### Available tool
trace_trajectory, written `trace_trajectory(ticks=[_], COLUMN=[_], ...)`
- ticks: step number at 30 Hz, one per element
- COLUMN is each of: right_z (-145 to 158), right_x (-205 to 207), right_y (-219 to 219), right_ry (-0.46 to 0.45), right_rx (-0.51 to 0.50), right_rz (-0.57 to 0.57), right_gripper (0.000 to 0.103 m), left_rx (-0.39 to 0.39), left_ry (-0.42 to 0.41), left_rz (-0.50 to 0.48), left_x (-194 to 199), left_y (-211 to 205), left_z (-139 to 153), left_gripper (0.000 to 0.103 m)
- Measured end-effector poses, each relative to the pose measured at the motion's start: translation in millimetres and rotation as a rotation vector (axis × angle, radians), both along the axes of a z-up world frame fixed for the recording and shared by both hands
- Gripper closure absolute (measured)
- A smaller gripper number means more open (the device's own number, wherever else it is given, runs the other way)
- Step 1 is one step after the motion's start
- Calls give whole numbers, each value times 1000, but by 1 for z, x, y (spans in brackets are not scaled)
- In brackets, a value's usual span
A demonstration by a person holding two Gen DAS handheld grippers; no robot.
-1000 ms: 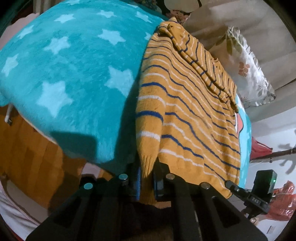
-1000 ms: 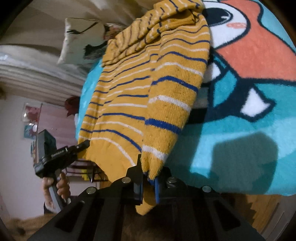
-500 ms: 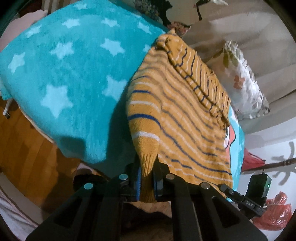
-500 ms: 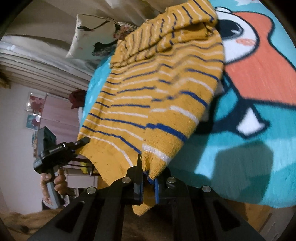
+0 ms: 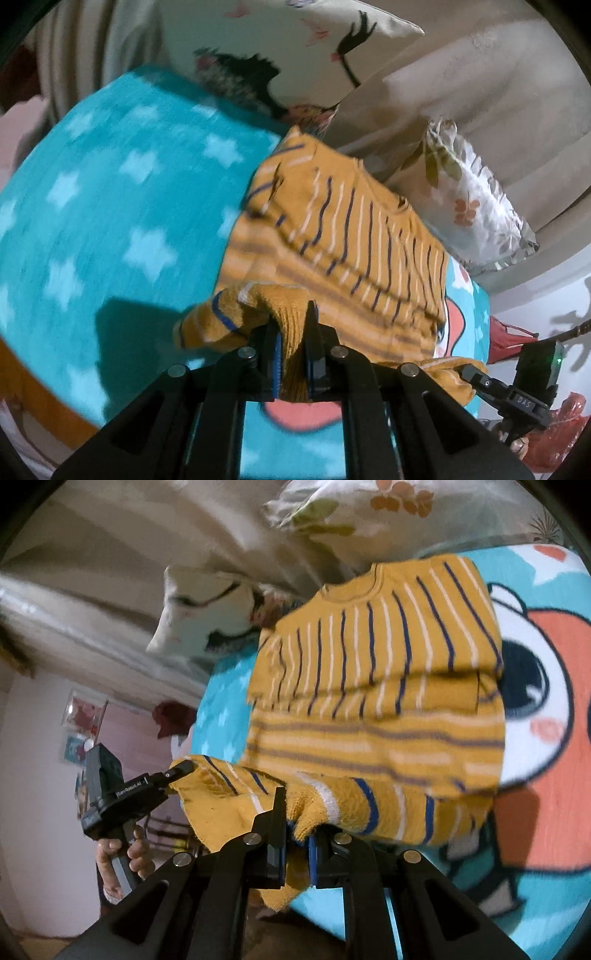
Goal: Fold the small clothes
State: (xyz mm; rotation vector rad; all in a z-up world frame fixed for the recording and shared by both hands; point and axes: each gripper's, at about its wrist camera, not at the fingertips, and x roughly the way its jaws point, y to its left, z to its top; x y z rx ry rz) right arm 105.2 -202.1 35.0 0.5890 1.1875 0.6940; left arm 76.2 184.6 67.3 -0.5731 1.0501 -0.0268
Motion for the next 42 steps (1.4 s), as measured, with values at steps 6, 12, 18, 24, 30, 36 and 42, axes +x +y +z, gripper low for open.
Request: trace_trajectory(ticks=[6, 12, 18, 24, 30, 36, 42], right_z=[-5, -25, -45, -68, -90, -90, -81], right_x=[58, 109, 142, 165, 184, 200, 212], right_y=[4, 7, 6, -2, -7, -4, -8], right_ry=[35, 79, 116, 180, 267, 300, 305], right_rx=[-16, -52, -73, -71, -66, -91, -32], right_rz=[-81, -172, -227, -289, -324, -336, -401], right_gripper=[93, 93, 93, 93, 91, 91, 78], left_rx=[50, 81, 101, 110, 84, 81, 52], left_ry=[2, 26, 43, 68, 49, 3, 18], left_rz=[-56, -110, -148, -154, -143, -128, -94], left_x=[69, 125, 164, 185, 184, 161, 153], left_y=[-9, -17, -29, -34, -37, -37, -22], left_z=[-2, -23, -40, -57, -57, -45, -44], left_gripper=[94, 94, 94, 93, 75, 51, 44])
